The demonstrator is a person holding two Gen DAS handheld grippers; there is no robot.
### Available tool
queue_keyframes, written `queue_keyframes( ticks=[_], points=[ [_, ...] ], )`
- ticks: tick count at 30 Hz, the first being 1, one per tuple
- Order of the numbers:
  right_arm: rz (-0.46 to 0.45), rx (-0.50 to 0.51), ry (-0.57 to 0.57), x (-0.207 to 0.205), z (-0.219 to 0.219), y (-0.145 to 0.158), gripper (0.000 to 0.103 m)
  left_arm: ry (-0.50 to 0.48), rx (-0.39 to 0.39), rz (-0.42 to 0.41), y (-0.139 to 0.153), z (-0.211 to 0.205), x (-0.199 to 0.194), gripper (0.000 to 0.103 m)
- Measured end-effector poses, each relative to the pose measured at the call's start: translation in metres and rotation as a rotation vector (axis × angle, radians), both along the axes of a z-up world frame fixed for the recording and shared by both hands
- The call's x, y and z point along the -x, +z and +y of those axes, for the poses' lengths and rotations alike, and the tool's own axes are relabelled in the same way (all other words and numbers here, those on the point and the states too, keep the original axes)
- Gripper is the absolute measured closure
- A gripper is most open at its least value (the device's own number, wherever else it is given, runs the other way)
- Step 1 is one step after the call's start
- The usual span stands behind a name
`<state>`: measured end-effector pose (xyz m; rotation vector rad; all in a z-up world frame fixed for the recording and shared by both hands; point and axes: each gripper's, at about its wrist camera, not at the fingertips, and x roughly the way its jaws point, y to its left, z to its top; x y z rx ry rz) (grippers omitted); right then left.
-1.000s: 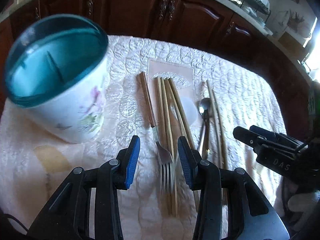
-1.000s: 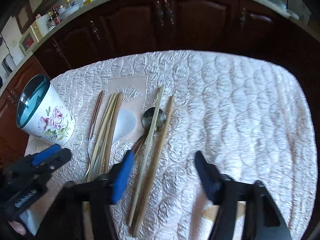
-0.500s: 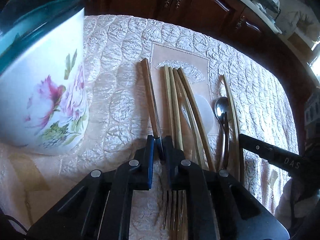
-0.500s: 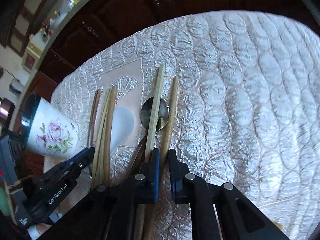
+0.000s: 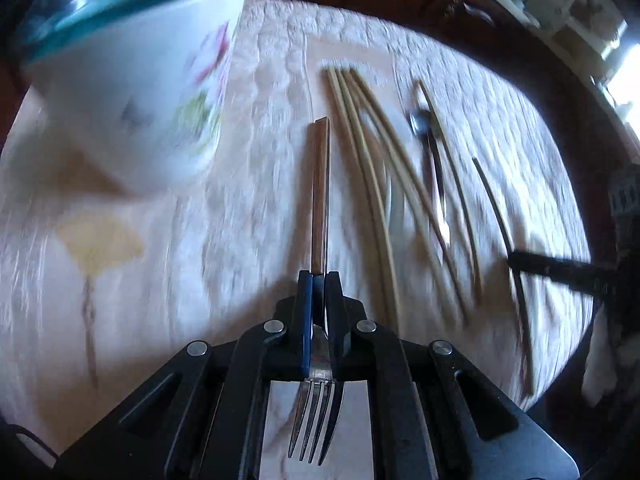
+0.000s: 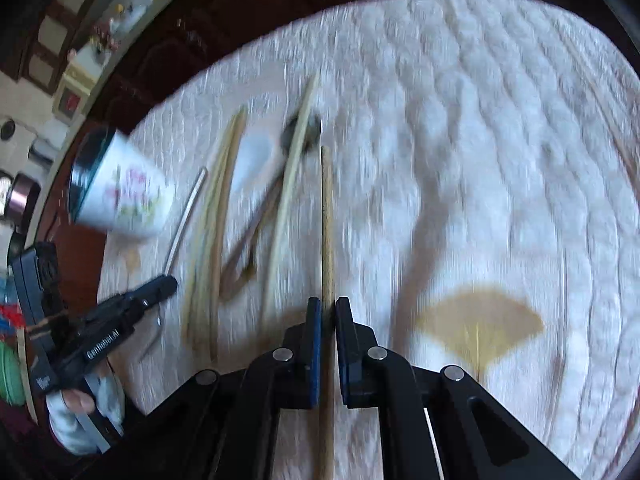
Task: Organize utensils
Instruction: 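Grasp the brown-handled fork with the left gripper while the right gripper grasps a bamboo chopstick, then lift the fork with the left gripper while the right gripper carries the chopstick to the holder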
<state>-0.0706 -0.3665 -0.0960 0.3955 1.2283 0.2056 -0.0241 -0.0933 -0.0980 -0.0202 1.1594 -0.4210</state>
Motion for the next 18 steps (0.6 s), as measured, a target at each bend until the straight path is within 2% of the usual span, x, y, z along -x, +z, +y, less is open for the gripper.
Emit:
queue_keyframes(
  ticks=[2, 4, 5, 6, 8, 10, 13, 16, 18],
  points=[
    [0.02, 0.029, 0.009, 0.007, -0.001, -0.003, 0.096, -0.021, -0.007, 0.01, -0.001, 0.004, 0.012, 0.098],
    [0.006, 0.061, -0.003, 0.006, -0.003, -0.003, 0.083, -0.028, -0.014, 0.014, 0.001, 0.005, 0.017, 0.098],
    [-0.008, 0.071, -0.014, 0.003, -0.005, -0.001, 0.074, -0.031, -0.014, 0.013, 0.002, 0.004, 0.016, 0.097],
    [-0.019, 0.083, -0.02, -0.001, -0.005, 0.002, 0.071, -0.031, -0.022, 0.006, 0.004, 0.002, 0.014, 0.095],
    [-0.034, 0.109, -0.02, -0.011, -0.004, 0.005, 0.071, -0.019, -0.035, -0.021, 0.009, -0.001, 0.006, 0.082],
    [-0.035, 0.12, -0.027, -0.024, -0.004, 0.004, 0.071, -0.016, -0.027, -0.037, 0.011, -0.006, -0.005, 0.073],
    [-0.031, 0.117, -0.023, -0.04, -0.001, 0.001, 0.071, -0.01, -0.039, -0.05, 0.009, -0.018, -0.026, 0.073],
    [-0.034, 0.13, -0.02, -0.05, 0.004, -0.002, 0.076, -0.011, -0.072, -0.055, 0.004, -0.029, -0.041, 0.073],
    [-0.041, 0.138, -0.018, -0.055, 0.009, -0.003, 0.084, -0.01, -0.108, -0.049, -0.001, -0.035, -0.049, 0.073]
  ],
)
